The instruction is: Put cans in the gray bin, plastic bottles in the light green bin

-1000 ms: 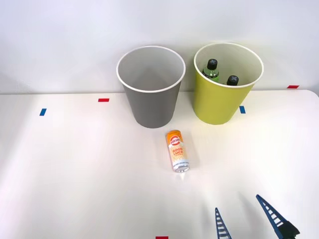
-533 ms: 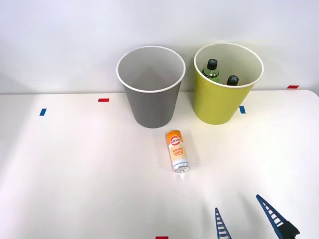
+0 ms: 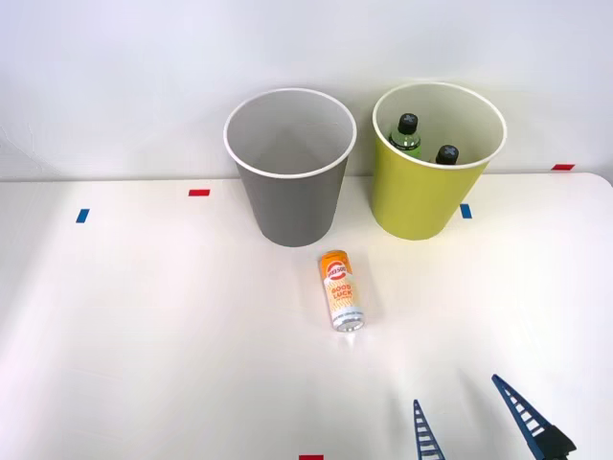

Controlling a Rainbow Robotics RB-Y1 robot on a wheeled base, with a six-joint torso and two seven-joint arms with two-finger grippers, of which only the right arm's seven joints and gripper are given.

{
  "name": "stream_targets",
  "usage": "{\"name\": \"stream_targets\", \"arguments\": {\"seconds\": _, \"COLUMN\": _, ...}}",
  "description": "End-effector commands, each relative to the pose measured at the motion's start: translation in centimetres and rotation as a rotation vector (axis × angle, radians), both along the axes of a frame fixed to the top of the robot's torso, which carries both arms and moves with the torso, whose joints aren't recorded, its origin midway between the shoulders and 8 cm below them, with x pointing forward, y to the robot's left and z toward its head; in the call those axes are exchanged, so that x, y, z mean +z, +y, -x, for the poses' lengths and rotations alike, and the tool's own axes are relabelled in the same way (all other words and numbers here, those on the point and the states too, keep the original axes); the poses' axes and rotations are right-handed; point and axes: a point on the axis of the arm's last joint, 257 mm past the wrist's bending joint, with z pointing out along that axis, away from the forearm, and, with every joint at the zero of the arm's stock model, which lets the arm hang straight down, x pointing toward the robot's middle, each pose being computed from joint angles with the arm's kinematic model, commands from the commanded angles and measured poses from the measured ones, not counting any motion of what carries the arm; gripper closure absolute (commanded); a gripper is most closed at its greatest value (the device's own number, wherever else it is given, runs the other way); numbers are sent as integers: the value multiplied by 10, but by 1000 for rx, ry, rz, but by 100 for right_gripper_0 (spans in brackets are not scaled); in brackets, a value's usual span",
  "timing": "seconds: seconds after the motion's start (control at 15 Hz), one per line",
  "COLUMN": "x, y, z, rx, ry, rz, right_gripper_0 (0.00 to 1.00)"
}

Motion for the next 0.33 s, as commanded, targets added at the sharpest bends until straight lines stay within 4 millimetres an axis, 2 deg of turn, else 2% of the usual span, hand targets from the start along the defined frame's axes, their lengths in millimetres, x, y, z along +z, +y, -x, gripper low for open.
{"name": "stream_targets", "arguments": {"seconds": 0.07, "x": 0, "y": 0, "z": 0, "rx": 0, "ry": 0, "rz": 0, "right_gripper_0": 0}}
{"name": "stream_targets", "arguments": {"seconds": 0.33, "x": 0, "y": 0, "z": 0, "rx": 0, "ry": 0, "rz": 0, "right_gripper_0": 0}}
